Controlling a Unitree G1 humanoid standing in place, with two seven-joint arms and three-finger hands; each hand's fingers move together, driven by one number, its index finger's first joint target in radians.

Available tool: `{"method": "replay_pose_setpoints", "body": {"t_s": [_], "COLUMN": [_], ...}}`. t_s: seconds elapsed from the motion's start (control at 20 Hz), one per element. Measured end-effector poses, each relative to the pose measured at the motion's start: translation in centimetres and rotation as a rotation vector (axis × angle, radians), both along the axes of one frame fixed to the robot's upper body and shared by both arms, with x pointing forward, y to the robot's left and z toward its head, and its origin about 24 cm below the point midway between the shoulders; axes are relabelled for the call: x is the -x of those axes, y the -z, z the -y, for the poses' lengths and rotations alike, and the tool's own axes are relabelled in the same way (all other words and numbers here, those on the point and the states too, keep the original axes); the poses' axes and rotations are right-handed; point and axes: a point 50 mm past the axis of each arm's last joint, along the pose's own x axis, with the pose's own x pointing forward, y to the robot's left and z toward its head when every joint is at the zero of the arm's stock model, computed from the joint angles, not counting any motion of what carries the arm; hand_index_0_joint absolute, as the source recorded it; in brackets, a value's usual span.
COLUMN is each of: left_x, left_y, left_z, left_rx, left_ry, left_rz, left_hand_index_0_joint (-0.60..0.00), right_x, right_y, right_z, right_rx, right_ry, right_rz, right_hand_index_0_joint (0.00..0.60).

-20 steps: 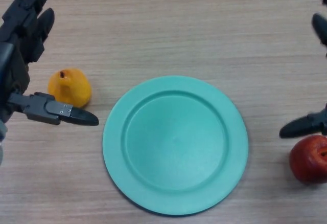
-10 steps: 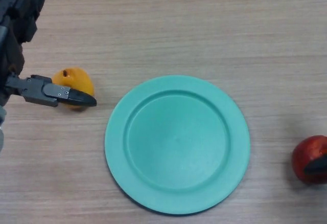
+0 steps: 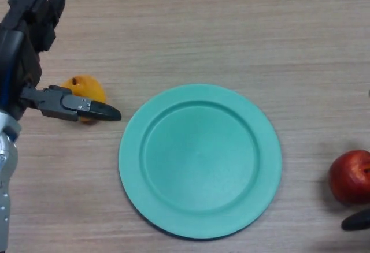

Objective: Pick up the red apple and place it on the plate

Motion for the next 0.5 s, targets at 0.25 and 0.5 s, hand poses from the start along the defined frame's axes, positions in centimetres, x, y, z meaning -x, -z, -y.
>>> {"method": "replay_pose_setpoints", "body": {"t_s": [0.25, 0.5], "left_x": [0.5, 1.2], "left_y": [0.4, -0.5], "left_z": [0.4, 1.1], "left_rx": [0.017, 0.028], "left_ry": [0.012, 0.057], "left_rz": [-0.045, -0.042], "left_hand_index_0_joint": [0.000, 0.000], "right_x": [0.0, -0.1], "right_y": [2.0, 2.9], "right_z": [0.2, 0.1], "right_rx": [0.054, -0.087], "right_ry": [0.067, 0.067], "right_rz": [-0.029, -0.068], "right_hand_index_0_joint": [0.543, 0.600]}}
